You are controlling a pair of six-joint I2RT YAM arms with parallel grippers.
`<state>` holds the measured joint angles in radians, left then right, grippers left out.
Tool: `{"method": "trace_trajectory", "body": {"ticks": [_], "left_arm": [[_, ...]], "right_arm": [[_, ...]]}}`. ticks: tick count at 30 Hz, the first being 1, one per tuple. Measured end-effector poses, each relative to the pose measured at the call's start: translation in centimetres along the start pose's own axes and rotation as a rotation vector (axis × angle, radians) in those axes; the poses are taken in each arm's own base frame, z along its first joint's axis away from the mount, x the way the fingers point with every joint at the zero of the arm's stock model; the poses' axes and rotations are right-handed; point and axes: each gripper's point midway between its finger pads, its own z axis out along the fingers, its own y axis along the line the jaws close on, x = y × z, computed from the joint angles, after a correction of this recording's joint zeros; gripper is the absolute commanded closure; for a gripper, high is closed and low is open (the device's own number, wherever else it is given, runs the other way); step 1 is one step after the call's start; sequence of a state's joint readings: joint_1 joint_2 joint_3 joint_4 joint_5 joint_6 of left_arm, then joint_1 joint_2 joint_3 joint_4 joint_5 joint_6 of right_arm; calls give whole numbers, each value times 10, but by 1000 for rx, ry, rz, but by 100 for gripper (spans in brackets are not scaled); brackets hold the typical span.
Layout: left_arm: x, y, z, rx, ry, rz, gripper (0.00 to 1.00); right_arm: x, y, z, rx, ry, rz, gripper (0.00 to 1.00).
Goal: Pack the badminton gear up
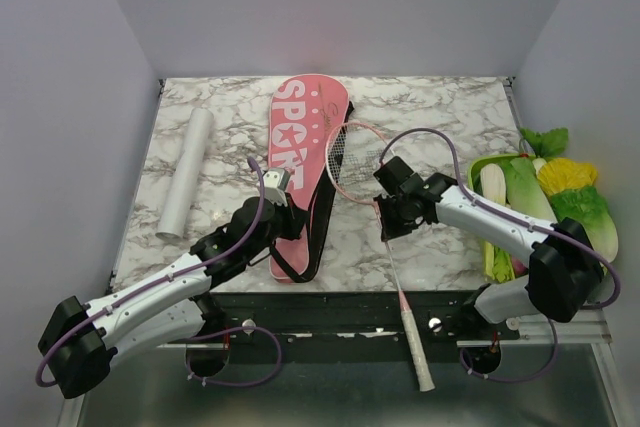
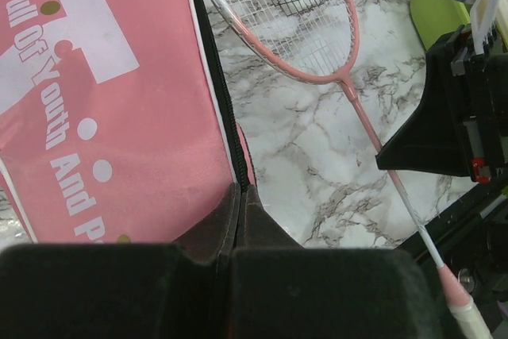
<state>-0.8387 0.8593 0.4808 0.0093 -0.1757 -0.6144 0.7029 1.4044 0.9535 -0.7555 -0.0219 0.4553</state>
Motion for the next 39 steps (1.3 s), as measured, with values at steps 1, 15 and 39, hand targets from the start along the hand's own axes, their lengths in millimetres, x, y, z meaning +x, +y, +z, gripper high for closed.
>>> {"method": "trace_trajectory", "body": {"ticks": [1, 15, 39], "left_arm": [[0, 0, 0, -2, -1, 0, 100], [-8, -1, -1, -9, -18, 10, 100], [-17, -5, -2, -3, -37, 18, 100]], "right_arm": [[0, 2, 1, -1, 5, -6, 99], [21, -6, -4, 15, -12, 3, 100], [6, 26, 23, -10, 25, 1, 99]]}}
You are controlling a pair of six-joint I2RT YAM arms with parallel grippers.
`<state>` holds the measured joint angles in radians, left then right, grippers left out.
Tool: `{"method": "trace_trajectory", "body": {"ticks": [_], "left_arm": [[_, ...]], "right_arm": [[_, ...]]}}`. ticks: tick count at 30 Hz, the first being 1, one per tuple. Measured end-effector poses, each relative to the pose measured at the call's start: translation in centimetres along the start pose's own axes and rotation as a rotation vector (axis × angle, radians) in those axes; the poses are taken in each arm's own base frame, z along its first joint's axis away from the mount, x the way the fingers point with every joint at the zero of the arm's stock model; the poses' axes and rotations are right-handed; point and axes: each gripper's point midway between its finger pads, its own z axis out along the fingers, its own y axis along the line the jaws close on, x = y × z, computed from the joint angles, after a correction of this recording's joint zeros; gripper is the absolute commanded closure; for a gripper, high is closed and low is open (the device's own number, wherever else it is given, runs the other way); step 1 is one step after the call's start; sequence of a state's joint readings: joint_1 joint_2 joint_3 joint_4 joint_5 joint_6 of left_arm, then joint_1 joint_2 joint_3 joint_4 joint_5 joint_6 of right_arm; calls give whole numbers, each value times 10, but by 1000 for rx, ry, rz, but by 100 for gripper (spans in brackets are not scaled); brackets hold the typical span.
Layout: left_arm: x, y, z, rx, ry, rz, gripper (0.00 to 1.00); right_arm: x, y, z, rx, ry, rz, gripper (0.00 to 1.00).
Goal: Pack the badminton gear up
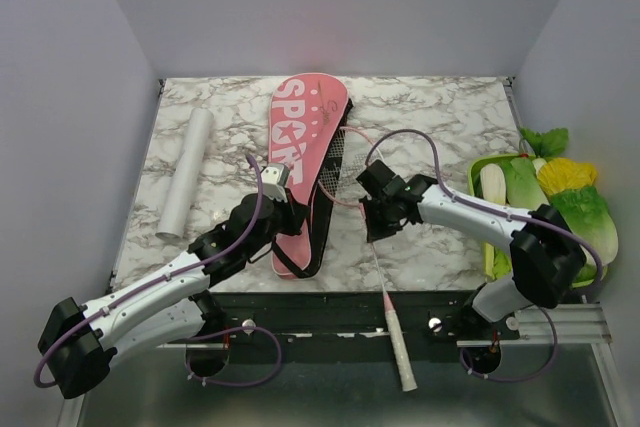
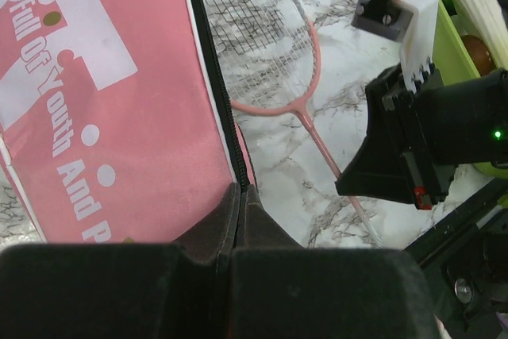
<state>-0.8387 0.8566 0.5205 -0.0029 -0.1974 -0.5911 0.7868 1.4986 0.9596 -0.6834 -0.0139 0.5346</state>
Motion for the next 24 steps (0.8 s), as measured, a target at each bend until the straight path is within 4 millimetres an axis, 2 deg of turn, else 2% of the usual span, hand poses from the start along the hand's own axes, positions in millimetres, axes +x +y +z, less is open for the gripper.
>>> {"method": "trace_trajectory", "body": {"ticks": [5, 15, 18, 24], "left_arm": [[0, 0, 0, -1, -1, 0, 100], [12, 0, 7, 4, 46, 7, 100], [18, 1, 9, 7, 69, 14, 100], [29, 1, 14, 16, 115, 24, 100]], "right_arm": [[-40, 23, 0, -17, -39, 12, 99], [-156, 67, 35, 24, -192, 7, 99], [-181, 70, 45, 40, -243, 18, 99], [-208, 59, 69, 51, -311, 82, 99]]}}
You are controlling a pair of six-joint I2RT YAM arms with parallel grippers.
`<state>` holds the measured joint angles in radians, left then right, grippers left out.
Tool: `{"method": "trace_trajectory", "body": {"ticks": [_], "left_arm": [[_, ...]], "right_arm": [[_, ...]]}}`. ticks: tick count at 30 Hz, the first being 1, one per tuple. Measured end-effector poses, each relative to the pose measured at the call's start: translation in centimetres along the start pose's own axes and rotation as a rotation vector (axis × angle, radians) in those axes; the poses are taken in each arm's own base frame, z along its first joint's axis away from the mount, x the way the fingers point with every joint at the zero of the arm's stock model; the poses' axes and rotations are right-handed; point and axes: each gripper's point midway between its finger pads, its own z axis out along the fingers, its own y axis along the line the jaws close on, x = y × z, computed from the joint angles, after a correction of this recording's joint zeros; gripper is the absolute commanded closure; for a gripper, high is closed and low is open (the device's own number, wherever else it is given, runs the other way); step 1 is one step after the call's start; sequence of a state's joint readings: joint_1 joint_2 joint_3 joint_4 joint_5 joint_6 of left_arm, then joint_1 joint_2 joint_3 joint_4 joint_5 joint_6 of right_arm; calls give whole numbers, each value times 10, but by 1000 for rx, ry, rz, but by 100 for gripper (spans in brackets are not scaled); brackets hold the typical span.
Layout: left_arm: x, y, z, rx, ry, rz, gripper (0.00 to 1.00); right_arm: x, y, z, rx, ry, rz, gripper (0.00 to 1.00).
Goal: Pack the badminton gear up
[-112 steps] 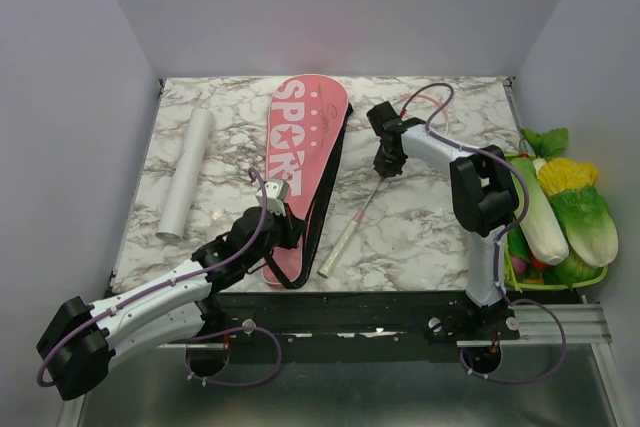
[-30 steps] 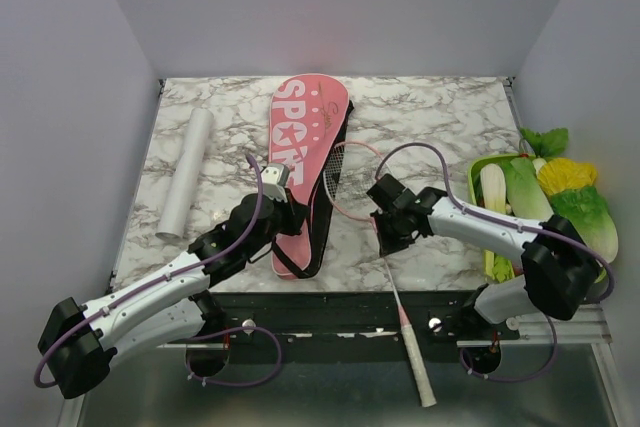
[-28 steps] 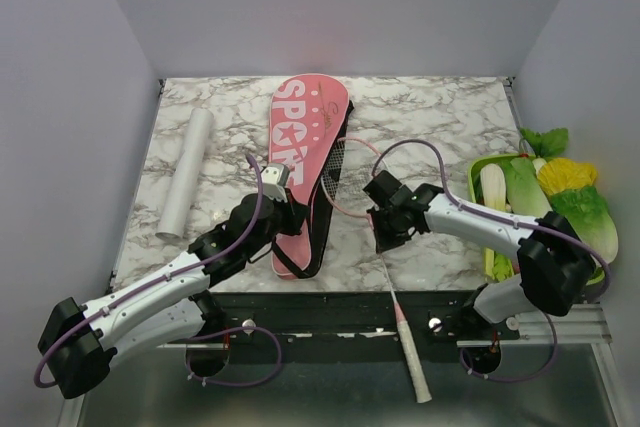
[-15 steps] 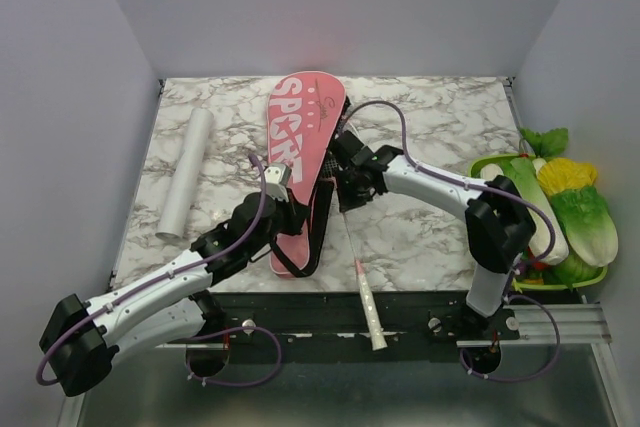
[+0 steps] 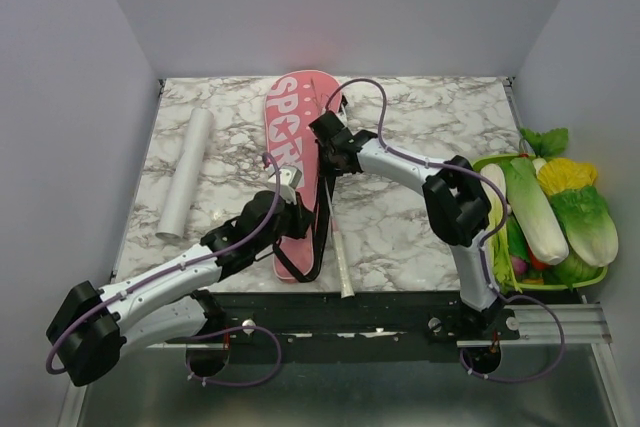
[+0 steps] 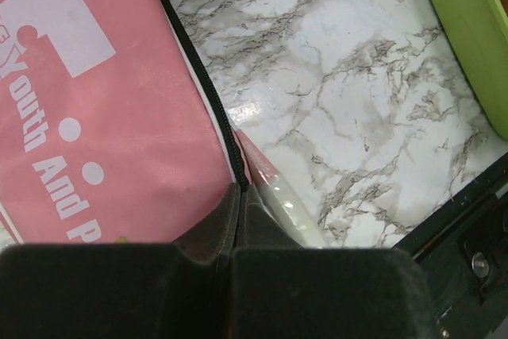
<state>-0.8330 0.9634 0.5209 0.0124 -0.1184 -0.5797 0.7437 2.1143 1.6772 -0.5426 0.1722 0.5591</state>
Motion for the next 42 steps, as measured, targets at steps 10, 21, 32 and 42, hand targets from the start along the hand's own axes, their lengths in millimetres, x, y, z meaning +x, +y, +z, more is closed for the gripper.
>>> {"method": "trace_trajectory", "body": {"ticks": [10, 21, 32, 42], "left_arm": [[2, -7, 7, 34, 9, -17, 100], [7, -9, 9, 45, 36, -23, 100], [2, -11, 3, 55, 20, -2, 100], [17, -11, 3, 93, 52, 22, 100]], "right_arm": [[-41, 5, 32, -64, -158, 83, 86], [-37, -8, 23, -106, -184, 118, 48], [10, -31, -87, -208, -167, 55, 45], [151, -41, -99, -416, 196, -3, 45]]}}
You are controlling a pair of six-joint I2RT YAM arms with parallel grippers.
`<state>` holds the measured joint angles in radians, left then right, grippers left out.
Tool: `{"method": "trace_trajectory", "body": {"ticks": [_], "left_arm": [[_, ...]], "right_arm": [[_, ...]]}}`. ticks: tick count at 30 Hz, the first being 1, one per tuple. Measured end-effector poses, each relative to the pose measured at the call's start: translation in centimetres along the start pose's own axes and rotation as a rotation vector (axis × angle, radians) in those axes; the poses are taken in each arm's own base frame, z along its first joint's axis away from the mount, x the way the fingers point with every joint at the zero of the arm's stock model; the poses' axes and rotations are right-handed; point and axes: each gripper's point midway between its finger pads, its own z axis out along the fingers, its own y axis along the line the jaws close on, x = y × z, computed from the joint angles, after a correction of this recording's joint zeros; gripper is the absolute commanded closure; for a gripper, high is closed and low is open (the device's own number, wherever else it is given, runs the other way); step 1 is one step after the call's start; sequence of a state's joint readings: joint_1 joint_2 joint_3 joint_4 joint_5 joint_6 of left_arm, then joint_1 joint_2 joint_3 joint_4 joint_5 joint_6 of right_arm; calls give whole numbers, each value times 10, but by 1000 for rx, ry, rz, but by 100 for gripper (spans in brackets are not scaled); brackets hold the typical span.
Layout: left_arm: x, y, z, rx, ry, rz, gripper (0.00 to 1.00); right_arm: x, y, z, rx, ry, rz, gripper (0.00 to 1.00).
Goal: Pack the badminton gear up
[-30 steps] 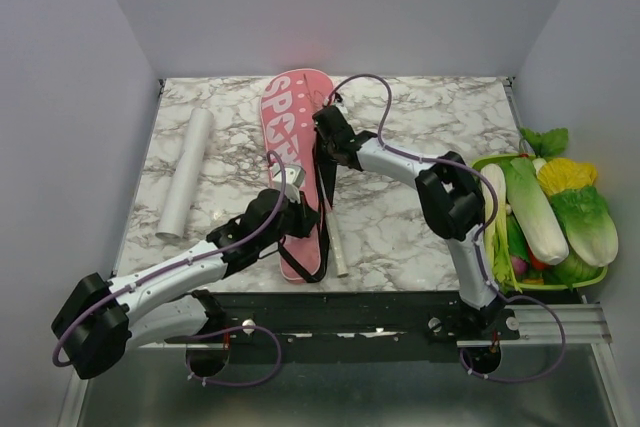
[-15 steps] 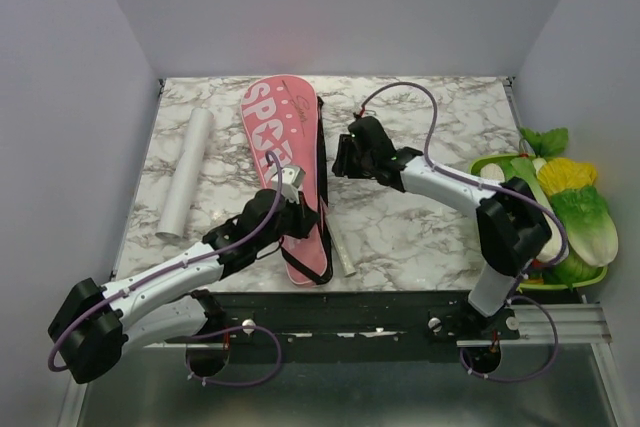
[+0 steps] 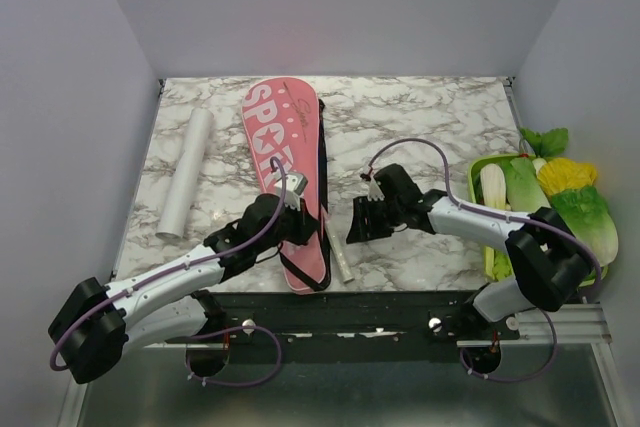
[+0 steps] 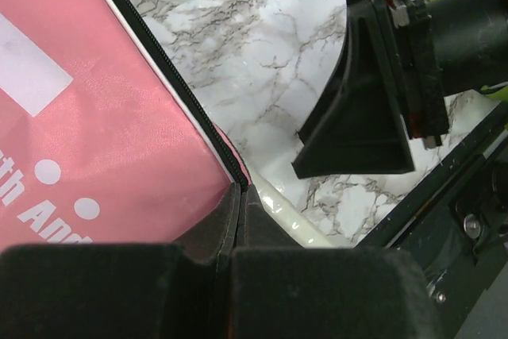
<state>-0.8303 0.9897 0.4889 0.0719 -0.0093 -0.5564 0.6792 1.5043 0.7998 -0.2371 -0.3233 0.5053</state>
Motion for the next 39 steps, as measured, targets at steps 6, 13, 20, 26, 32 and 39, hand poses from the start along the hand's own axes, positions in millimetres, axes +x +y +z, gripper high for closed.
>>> {"method": "trace_trajectory", "body": {"ticks": [6, 13, 20, 26, 32, 39], "left_arm": [[15, 4, -1, 11, 28, 10, 100], [13, 2, -6, 30, 13, 13, 100], [15, 1, -9, 39, 15, 15, 100], [17, 1, -10, 43, 15, 15, 100], [15, 0, -12, 47, 8, 18, 100], [15, 1, -12, 45, 11, 18, 100]], "right_arm": [[30, 15, -4, -154, 55, -1, 45], [44, 24, 1, -253, 67, 19, 45], [45, 35, 7, -302, 63, 26, 45], [54, 35, 19, -289, 101, 34, 46], [61, 41, 29, -289, 127, 32, 56], [63, 45, 37, -288, 136, 57, 90]]}}
